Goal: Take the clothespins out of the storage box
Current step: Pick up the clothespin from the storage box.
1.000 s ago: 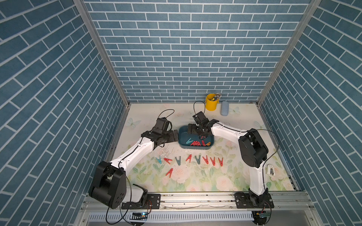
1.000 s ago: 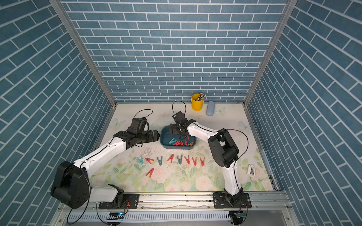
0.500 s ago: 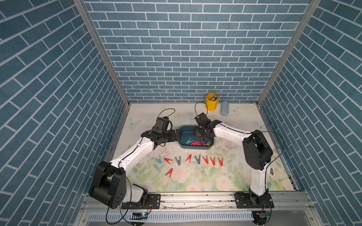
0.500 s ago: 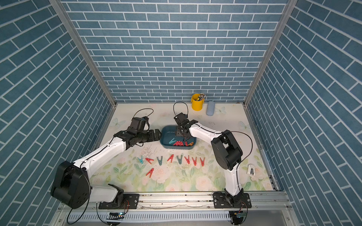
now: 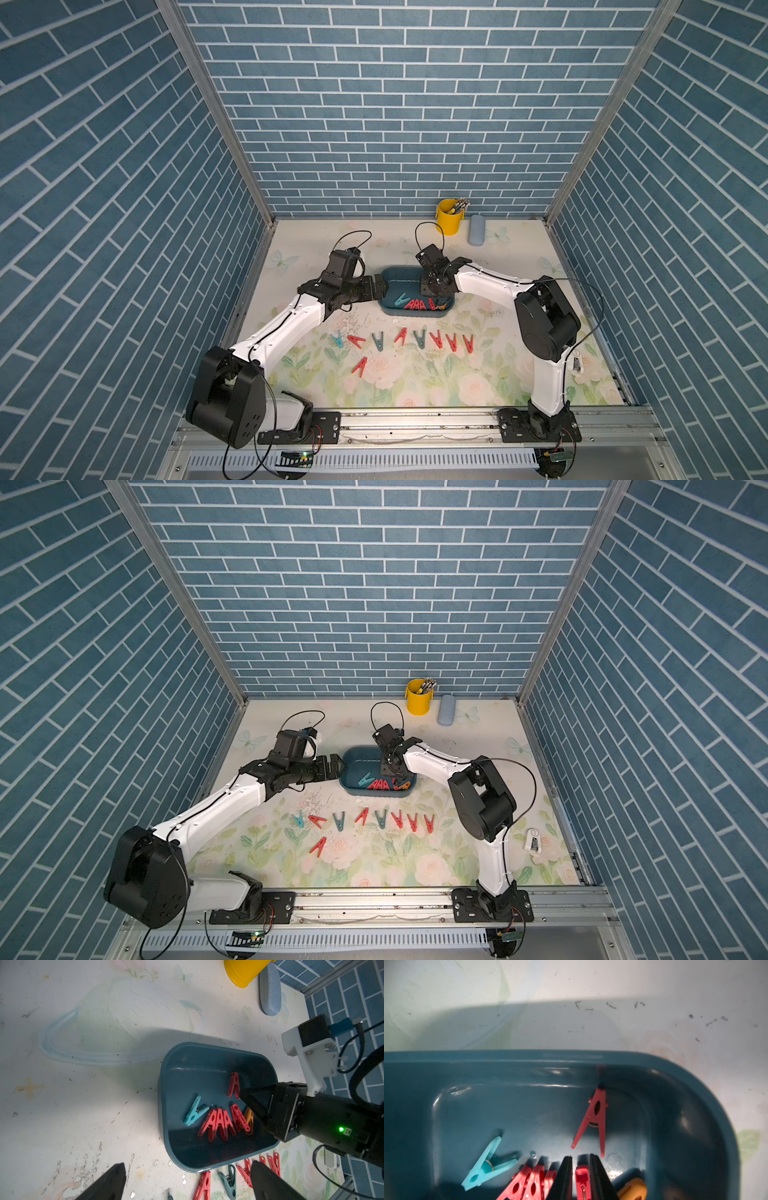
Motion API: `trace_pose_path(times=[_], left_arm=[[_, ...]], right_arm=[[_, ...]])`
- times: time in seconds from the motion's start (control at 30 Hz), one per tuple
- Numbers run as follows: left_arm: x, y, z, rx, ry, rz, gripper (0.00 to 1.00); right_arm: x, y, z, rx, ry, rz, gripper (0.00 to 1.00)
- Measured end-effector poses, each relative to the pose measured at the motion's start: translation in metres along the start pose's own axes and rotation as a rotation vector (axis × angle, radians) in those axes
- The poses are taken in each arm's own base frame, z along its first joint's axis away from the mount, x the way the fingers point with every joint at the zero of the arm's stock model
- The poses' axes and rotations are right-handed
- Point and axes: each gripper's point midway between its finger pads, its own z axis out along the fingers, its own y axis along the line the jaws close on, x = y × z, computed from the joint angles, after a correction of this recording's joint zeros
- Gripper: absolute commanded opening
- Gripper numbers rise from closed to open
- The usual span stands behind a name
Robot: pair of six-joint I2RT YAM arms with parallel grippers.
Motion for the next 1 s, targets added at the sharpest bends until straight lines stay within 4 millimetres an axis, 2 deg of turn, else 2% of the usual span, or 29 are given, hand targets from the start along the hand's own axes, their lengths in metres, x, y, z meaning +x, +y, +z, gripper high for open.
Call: trace_pose_path(times=[0.2, 0.43, 0.6, 0.7, 0.9, 1.0], left_arm=[[0.000, -0.001, -0.003, 0.005, -0.009, -0.005, 0.99], [0.001, 0.000, -0.003, 0.005, -0.010, -0.016, 1.00], [0.003, 0.001, -0.004, 0.005, -0.009, -0.023, 0.99], [0.002, 0.000, -0.005, 0.008, -0.014, -0.023, 1.00], [0.003, -0.001, -0.009, 0.013, -0.023, -0.025, 1.00], [0.003, -0.001, -0.009, 0.014, -0.025, -0.027, 1.00]], right_arm=[[-0.002, -0.009, 0.004, 0.019, 0.002, 0.003, 0.19], [0.003, -0.017, 0.019, 0.038, 0.031, -0.001, 0.18], [0.007, -0.020, 0.030, 0.045, 0.051, -0.008, 0.05], [0.005, -0.018, 0.030, 0.038, 0.046, -0.015, 0.00], [0.005, -0.018, 0.028, 0.035, 0.042, -0.016, 0.00], [0.003, -0.016, 0.020, 0.025, 0.032, -0.018, 0.00]])
